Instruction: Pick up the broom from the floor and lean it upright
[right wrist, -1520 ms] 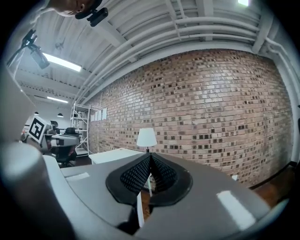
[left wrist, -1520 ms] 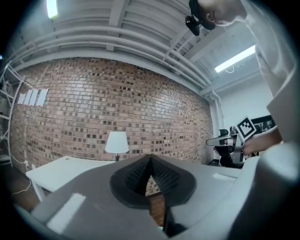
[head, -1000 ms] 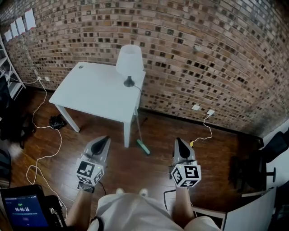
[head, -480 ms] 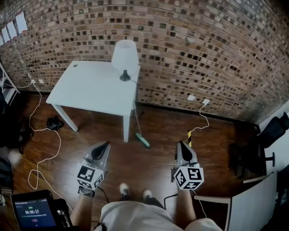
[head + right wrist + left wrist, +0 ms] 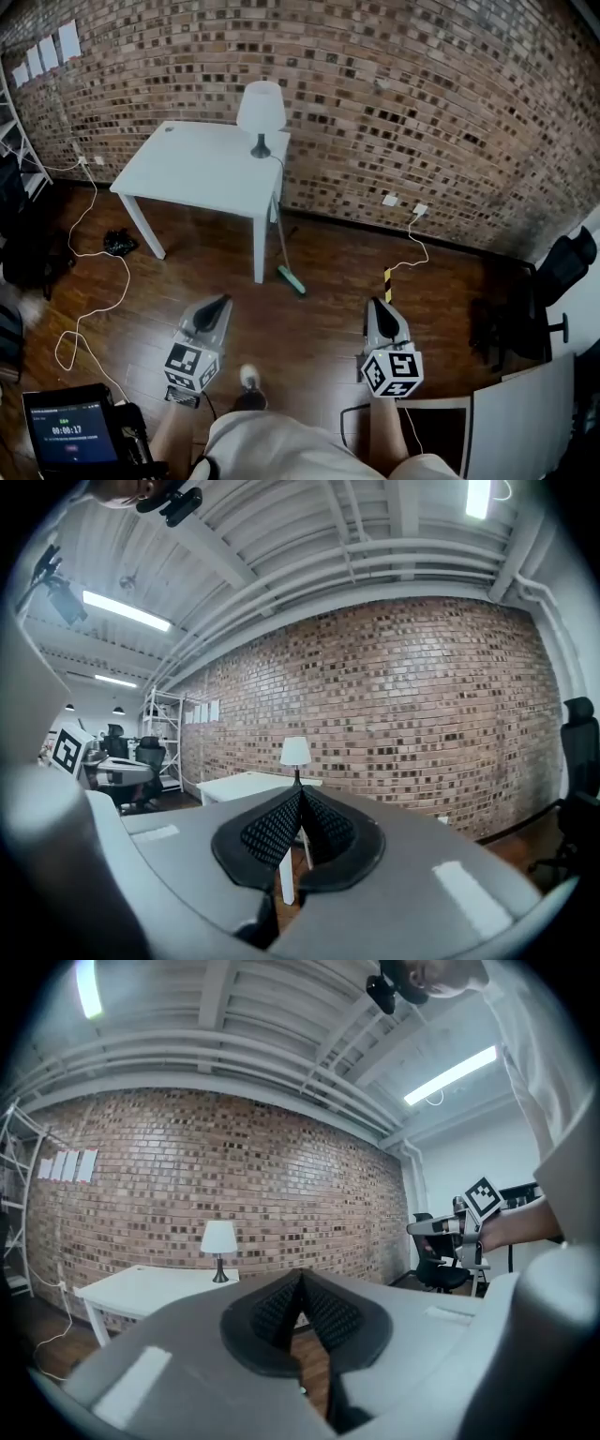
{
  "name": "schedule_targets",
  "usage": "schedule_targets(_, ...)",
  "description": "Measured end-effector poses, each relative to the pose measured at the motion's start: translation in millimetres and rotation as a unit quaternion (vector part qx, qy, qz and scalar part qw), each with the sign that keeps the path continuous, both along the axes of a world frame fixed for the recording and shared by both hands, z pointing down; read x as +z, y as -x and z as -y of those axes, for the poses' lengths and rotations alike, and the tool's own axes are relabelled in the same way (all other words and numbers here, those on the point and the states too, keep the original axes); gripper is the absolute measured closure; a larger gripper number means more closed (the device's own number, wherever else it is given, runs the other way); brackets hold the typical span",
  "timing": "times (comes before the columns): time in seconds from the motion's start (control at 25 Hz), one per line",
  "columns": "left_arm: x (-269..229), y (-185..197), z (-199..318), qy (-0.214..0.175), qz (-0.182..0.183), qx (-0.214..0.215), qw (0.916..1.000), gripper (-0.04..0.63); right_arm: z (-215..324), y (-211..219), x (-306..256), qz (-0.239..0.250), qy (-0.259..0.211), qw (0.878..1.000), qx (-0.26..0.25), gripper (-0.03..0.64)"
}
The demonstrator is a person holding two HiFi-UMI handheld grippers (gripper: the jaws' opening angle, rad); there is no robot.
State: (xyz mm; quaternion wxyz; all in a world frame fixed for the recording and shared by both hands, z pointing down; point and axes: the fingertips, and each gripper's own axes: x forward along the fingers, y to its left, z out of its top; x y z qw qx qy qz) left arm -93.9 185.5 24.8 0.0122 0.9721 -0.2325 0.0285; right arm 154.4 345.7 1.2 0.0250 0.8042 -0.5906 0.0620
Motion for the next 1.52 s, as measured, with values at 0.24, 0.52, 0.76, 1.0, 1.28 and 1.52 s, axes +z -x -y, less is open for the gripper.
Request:
schedule_targets(0.24, 1.6, 32.6, -125.6, -0.018, 0.009, -0.026, 0.9995, 0.595, -131.8, 24.0, 10.7, 0.006, 0.003, 1.000, -0.005, 0.604)
schedule_targets(0.52, -10.6, 71.3, -223.8, 0.000, 0.008, -0.046, 0.9989, 0.595, -228.0, 58.7, -3.1, 0.007, 0.015, 1.000, -0.022, 0.604)
schedule_targets(0.76, -11.0, 79.0, -248.6, 0.011, 0.001, -0.028, 0.9995, 0.595, -247.0, 88.3, -0.4, 0.031, 0.008, 0.999, -0.033, 0.604)
schedule_targets(1.0, -9.0, 77.4, -248.7, 0.010, 0.007, -0.002, 0.9999, 0.595, -236.8, 107.2, 8.1, 0.039, 0.020, 0.999, -0.033, 0.604)
schedule_targets(1.28, -13.0, 76.1, -225.5, -0.003, -0.001, 0.007, 1.0000, 0.595, -205.9, 116.5, 3.5, 0.006, 0.025, 0.999, -0.046, 0.604)
schedule_targets(1.52, -22.8, 68.9, -203.5, -0.015, -0.005, 0.005, 0.9999, 0.595, -185.4, 108.0, 1.5, -0.010, 0.038, 0.998, -0.047, 0.606)
